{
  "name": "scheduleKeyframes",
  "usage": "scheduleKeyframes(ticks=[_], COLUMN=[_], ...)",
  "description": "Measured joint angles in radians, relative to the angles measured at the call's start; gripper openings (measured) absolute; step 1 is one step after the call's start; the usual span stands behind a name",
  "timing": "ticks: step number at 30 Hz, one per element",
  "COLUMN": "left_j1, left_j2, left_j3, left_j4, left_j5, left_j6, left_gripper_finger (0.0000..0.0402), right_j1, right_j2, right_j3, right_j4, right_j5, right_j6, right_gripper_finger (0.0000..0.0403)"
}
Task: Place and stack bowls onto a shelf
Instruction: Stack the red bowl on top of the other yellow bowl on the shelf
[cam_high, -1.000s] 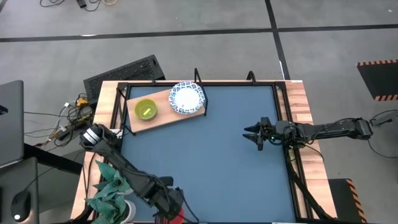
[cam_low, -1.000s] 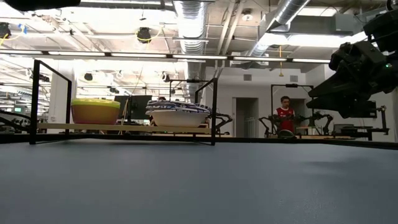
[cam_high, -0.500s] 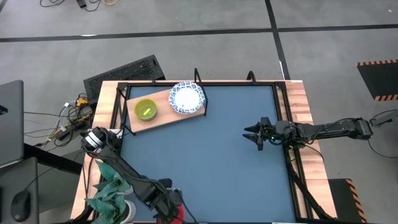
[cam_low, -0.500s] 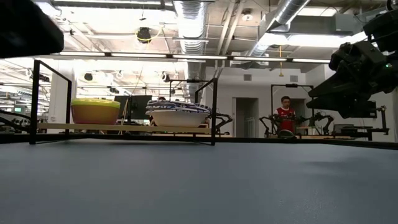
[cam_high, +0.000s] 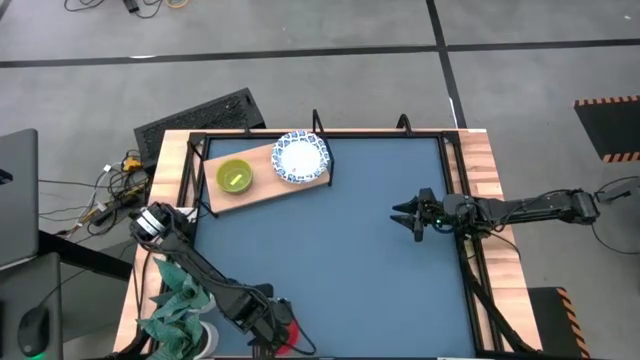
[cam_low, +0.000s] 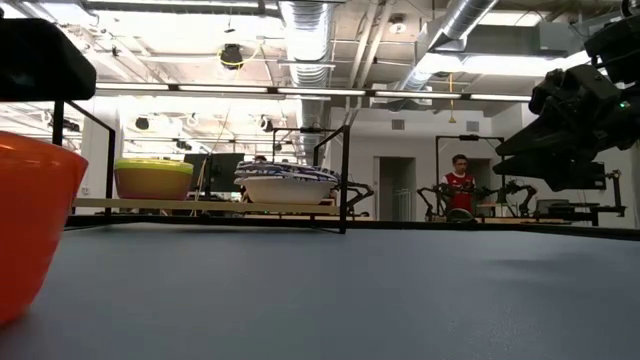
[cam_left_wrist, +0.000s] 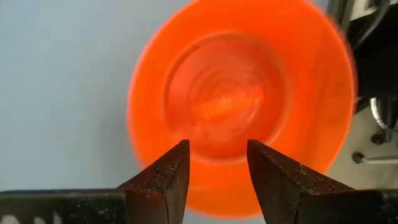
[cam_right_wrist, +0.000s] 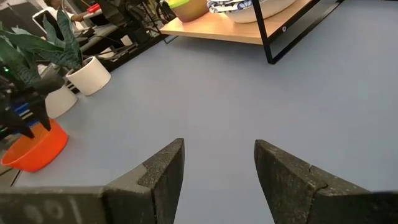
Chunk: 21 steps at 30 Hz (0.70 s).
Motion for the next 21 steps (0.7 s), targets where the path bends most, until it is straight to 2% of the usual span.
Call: scheduleKeyframes(ticks=[5,15,18,21], left_j1=[0.005,0.004,0.008,0.019], left_j2=[-0.031,-0.093,-0.091,-0.089], left_j3=[0.008,0.007,-0.042,-0.102], left_j4=[-0.082,-0.187,-0.134,-0.012], left_j5=[-0.010,-0.181,-0.173,-0.117], left_j6=[0.005,-0.033,-0.002,0.003], left_gripper_finger=[0.0144,0.0144,0.0144,0.0144], right_j1=[0.000,0.000,0.000,0.000], right_j2=[0.000,0.000,0.000,0.000], right_j3=[0.000,0.000,0.000,0.000], right_j4=[0.000,0.000,0.000,0.000], right_j5=[0.000,0.000,0.000,0.000], right_j6=[0.000,-0.001,0.000,0.000], right_gripper_finger=[0.0220,0.0220,0.0220,0.0220])
